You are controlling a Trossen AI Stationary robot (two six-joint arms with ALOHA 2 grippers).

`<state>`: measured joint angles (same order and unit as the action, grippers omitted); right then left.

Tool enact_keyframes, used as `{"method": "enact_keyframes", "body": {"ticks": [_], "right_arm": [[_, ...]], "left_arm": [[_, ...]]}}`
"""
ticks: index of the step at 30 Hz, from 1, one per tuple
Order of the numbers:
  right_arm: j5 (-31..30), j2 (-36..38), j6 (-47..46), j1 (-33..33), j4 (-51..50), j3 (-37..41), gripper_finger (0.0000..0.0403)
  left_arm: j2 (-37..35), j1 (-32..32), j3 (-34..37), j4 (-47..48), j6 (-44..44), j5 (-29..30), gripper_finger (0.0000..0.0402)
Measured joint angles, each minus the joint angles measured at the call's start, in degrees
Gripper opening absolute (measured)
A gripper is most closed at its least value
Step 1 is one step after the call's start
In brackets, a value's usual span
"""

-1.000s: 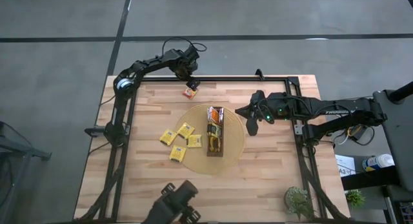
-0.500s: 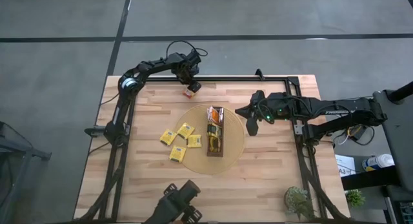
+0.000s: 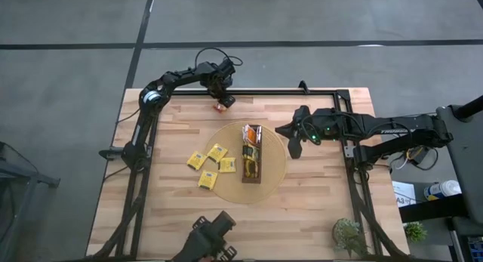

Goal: Pick & Place Tea
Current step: Put the orange tea bag into the bottom section of the wooden organizer

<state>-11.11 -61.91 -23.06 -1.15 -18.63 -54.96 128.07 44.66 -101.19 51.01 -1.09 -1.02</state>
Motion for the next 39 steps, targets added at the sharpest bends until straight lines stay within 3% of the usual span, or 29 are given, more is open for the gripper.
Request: {"method": "enact_keyframes", "body": {"ticks": [5,10,16,26,32,35,39], "right_arm": [[-1.0,0.0,0.1,0.0,0.0,0.0,0.0008],[-1.1,0.0,0.1,0.0,0.0,0.0,0.0008],[-1.1,0.0,0.5,0.0,0.0,0.0,0.0008],[-1.1,0.0,1.2,0.0,0.0,0.0,0.0008],[-0.9,0.0,1.2,0.0,0.0,0.0,0.0008],[-0.9,0.0,1.0,0.0,0.0,0.0,0.0008],[-0.8,0.0,1.0,0.0,0.0,0.0,0.0008]], "left_arm": [[0.1,0.2,0.0,0.1,-0.1,1.4,0.0017],[0.0,0.1,0.1,0.8,0.0,1.7,0.0002],[-2.8,-0.3,0.4,2.9,-0.5,-1.0,0.0],[-8.2,-0.4,0.4,3.6,-1.3,-0.5,0.0],[-8.2,-0.8,0.4,3.3,-1.1,-4.6,0.0002],[-8.2,-1.7,0.4,3.1,0.9,-8.2,0.0022],[-8.2,-3.1,0.4,3.0,4.0,-9.0,0.0087]]}}
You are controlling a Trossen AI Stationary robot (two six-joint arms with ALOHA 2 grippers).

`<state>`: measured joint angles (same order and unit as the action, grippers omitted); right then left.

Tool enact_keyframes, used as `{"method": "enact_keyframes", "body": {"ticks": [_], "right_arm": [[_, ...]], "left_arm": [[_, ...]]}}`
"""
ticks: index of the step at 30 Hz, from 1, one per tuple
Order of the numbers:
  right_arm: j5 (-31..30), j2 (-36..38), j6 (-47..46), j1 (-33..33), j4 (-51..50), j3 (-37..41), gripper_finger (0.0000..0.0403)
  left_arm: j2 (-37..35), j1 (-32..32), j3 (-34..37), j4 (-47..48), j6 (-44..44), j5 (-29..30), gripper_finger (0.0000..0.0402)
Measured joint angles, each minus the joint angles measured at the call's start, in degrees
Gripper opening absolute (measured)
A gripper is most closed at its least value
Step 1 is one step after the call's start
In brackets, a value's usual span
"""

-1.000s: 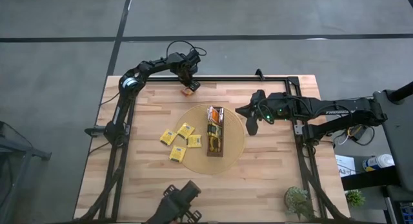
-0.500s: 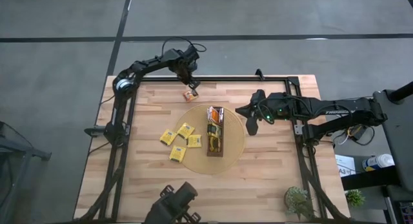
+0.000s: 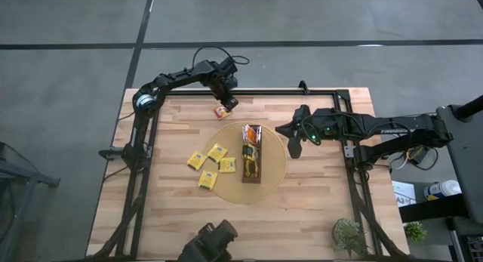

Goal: Pick & Place Tea
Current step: Put the orange tea bag into the bottom section of the wooden organizer

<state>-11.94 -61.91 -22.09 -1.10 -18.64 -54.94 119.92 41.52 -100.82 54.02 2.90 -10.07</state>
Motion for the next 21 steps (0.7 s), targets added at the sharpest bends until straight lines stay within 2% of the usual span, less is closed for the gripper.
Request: {"method": "enact_keyframes", "body": {"ticks": [6,10,13,21], "right_arm": [[0.0,0.0,-0.4,0.0,0.0,0.0,0.0008],[0.0,0.0,-0.7,0.1,0.0,0.0,0.0008],[0.1,0.0,-0.9,0.1,0.1,0.0,0.0008],[0.1,0.0,-0.9,0.1,0.1,0.0,0.0008]], "left_arm": [[0.0,-2.6,0.0,0.0,8.8,3.6,0.0204],[0.0,-3.2,0.0,0.0,10.8,5.4,0.0252],[1.0,-2.7,0.0,0.0,10.2,6.0,0.0264],[4.4,-2.1,0.0,-0.3,11.7,9.2,0.0264]]}}
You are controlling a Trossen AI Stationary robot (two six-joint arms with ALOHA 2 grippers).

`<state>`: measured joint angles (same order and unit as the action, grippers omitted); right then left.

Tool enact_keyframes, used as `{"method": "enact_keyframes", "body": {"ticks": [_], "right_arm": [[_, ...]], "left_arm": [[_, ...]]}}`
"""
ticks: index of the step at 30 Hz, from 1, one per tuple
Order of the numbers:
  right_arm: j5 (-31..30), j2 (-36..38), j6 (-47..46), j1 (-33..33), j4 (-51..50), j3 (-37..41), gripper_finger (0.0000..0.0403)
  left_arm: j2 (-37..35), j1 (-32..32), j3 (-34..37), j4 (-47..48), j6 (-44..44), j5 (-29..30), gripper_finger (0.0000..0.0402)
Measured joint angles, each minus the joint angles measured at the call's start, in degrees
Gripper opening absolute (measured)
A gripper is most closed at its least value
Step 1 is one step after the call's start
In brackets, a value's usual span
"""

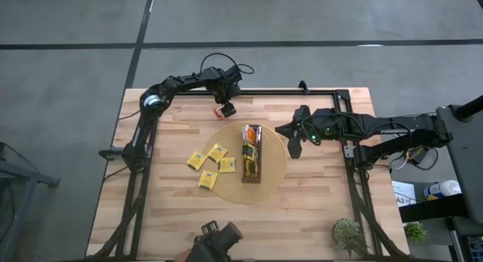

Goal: Pick & Place Tea
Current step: Put the orange tea bag into the bottom section of the wooden organizer

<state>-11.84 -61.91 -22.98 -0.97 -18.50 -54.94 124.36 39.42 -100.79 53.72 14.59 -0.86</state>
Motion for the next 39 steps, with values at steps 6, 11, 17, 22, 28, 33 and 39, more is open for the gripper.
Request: {"method": "enact_keyframes", "body": {"ticks": [6,11,17,22,28,33,39], "right_arm": [[0.0,0.0,0.0,0.0,0.0,0.0,0.0008],[0.0,0.0,0.0,0.0,0.0,0.0,0.0008],[0.0,0.0,0.0,0.0,-0.1,0.0,0.0008],[-0.1,0.0,0.0,0.0,-0.1,0.0,0.0008],[-0.1,0.0,0.2,0.0,-0.1,0.0,0.0008],[-0.1,0.0,0.2,0.0,-0.1,0.0,0.0008],[-0.1,0.0,0.2,0.0,-0.1,0.0,0.0008]], "left_arm": [[1.1,0.2,0.0,-2.0,0.0,1.4,0.0263],[2.6,0.3,0.0,-2.2,-0.7,1.4,0.0263],[3.8,0.3,-0.3,-2.2,-1.6,1.4,0.026],[3.9,0.3,-0.3,-1.5,-1.3,2.0,0.016],[3.9,0.4,-0.2,-1.3,-2.7,3.0,0.0015],[3.9,0.4,-2.5,2.4,-4.4,2.7,0.0004],[0.7,0.0,-7.4,6.0,-8.3,0.1,0.0001]]}}
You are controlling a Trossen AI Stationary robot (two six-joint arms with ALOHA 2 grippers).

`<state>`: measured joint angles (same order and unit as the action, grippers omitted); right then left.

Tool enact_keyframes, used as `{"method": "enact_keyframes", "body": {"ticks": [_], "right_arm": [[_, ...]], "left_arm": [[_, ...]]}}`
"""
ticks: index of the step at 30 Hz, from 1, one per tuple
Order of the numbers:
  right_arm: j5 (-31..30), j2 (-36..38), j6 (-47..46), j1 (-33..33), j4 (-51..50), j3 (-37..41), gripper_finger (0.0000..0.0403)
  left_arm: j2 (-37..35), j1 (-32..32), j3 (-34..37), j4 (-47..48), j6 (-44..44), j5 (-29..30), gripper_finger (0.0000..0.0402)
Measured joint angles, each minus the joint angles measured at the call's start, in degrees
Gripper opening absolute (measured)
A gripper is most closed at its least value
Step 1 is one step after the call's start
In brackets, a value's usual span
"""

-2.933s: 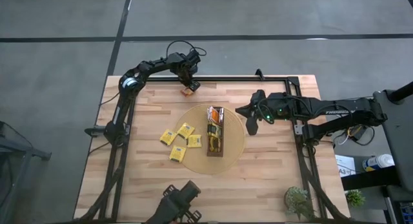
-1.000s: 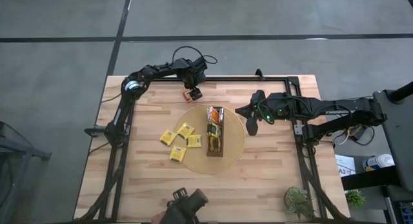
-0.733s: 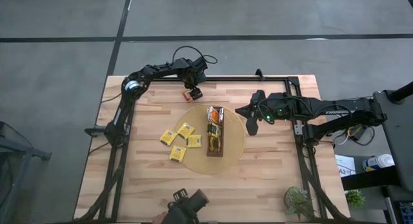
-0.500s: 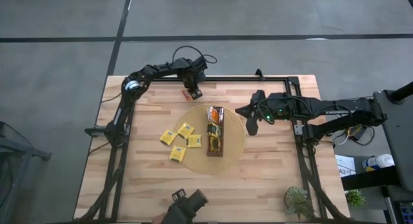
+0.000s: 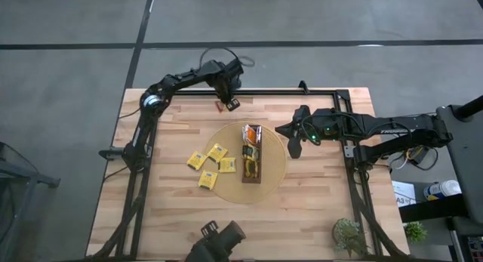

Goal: Pick & Place Tea
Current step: Put the orange tea bag into the bottom section of the wooden organizer

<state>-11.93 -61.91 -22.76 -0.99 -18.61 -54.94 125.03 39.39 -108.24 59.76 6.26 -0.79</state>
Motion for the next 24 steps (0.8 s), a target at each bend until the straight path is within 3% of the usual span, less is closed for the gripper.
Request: {"method": "enact_keyframes", "body": {"ticks": [10,24], "right_arm": [[0.0,0.0,0.0,0.0,1.0,0.0,0.0008],[0.4,-0.1,-0.2,0.0,6.8,0.0,0.0008]], "left_arm": [[-11.0,-3.6,-1.8,-2.9,-4.4,-3.7,0.0001],[-24.5,-15.2,-1.2,-17.7,-10.2,-6.2,0.0]]}}
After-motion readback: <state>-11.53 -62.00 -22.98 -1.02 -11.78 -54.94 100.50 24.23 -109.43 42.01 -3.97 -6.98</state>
